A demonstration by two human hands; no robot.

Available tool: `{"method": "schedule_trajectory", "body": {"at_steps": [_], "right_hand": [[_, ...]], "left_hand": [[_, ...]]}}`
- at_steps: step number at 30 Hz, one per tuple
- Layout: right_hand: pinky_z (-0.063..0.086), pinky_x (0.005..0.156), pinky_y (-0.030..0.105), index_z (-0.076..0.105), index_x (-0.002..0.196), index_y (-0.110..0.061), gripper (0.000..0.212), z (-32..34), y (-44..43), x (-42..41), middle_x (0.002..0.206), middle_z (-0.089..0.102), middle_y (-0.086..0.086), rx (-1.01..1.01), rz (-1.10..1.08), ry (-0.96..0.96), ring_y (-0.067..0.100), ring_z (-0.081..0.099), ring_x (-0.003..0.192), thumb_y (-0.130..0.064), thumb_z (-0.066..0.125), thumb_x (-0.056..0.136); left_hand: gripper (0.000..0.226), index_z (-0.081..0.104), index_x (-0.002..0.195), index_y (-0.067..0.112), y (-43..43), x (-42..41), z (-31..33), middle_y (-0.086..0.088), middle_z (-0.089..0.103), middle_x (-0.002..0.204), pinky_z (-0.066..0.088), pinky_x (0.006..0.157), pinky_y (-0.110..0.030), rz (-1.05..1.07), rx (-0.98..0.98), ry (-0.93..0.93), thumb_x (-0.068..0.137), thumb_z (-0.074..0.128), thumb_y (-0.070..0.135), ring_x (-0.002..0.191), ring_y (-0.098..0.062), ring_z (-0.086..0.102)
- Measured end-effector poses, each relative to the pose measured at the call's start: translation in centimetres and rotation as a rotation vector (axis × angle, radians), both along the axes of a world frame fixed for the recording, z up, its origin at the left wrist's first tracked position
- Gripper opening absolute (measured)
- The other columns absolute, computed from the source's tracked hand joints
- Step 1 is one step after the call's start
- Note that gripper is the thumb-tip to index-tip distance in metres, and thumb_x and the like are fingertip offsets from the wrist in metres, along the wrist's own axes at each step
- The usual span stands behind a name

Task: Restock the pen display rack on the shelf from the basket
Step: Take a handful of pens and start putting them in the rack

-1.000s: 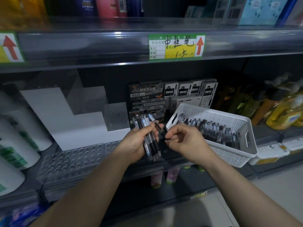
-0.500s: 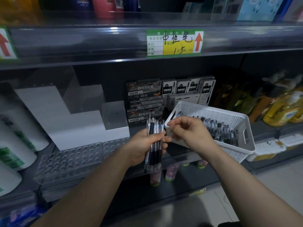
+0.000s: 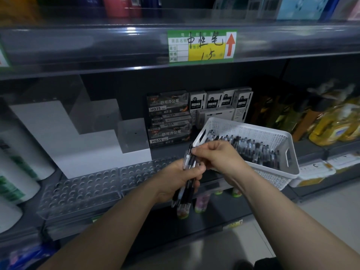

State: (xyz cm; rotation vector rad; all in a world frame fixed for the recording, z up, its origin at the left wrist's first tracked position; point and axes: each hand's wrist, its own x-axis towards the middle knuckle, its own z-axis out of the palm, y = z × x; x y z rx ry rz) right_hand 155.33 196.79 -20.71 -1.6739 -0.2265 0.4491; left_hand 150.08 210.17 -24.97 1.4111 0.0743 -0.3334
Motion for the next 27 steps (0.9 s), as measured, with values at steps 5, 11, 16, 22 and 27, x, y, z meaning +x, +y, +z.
{"method": "schedule_trajectory", "body": {"at_steps": [5,11,16,22,27], "right_hand": [[0.042,0.052,0.024,0.059,0.085,-0.003,0.01,0.3,-1.3,1.5,0.064,0.054,0.006,0.127,-0.261,0.029,0.013,0.047,0.052,-0.008,0.056,0.093],[0.056,0.063,0.024,0.054,0.093,-0.003,0.012,0.8,-2.4,1.9,0.066,0.062,0.008,0.352,-0.494,-0.059,0.014,0.062,0.055,-0.009,0.044,0.099],[0.059,0.08,0.035,0.055,0.088,-0.003,0.008,0.9,-2.0,0.5,0.08,0.069,0.018,0.348,-0.435,-0.132,0.024,0.073,0.078,0.005,0.054,0.089],[0.055,0.07,0.038,0.06,0.075,-0.006,0.016,-0.9,-0.4,-1.1,0.059,0.062,0.006,0.022,-0.187,-0.247,0.022,0.061,0.062,0.008,0.067,0.078],[0.039,0.051,0.019,0.065,0.069,-0.017,0.02,-1.6,-0.1,-1.6,0.059,0.062,0.013,-0.203,-0.032,-0.305,0.009,0.049,0.05,0.0,0.072,0.077]], "left_hand": [[0.03,0.054,0.1,0.011,0.3,-0.1,0.4,0.001,0.057,0.071,0.051,0.056,-0.028,-0.043,-0.144,0.112,0.083,0.065,0.032,0.058,-0.011,0.055],[0.012,0.056,0.086,0.013,1.3,0.4,0.1,0.0,0.056,0.067,0.049,0.053,-0.028,0.115,-0.178,0.147,0.092,0.061,0.023,0.055,-0.012,0.051],[0.015,0.059,0.089,0.007,1.9,1.0,0.6,-0.005,0.07,0.076,0.055,0.059,-0.03,0.35,-0.289,0.156,0.096,0.058,0.021,0.06,-0.014,0.064],[0.028,0.059,0.115,-0.005,1.6,1.5,1.0,-0.018,0.071,0.109,0.06,0.071,-0.032,0.443,-0.501,0.084,0.098,0.052,0.015,0.098,-0.026,0.071],[0.029,0.057,0.119,-0.006,2.1,1.6,1.5,-0.018,0.071,0.11,0.059,0.067,-0.032,0.499,-0.56,0.048,0.095,0.055,0.012,0.098,-0.025,0.071]]}}
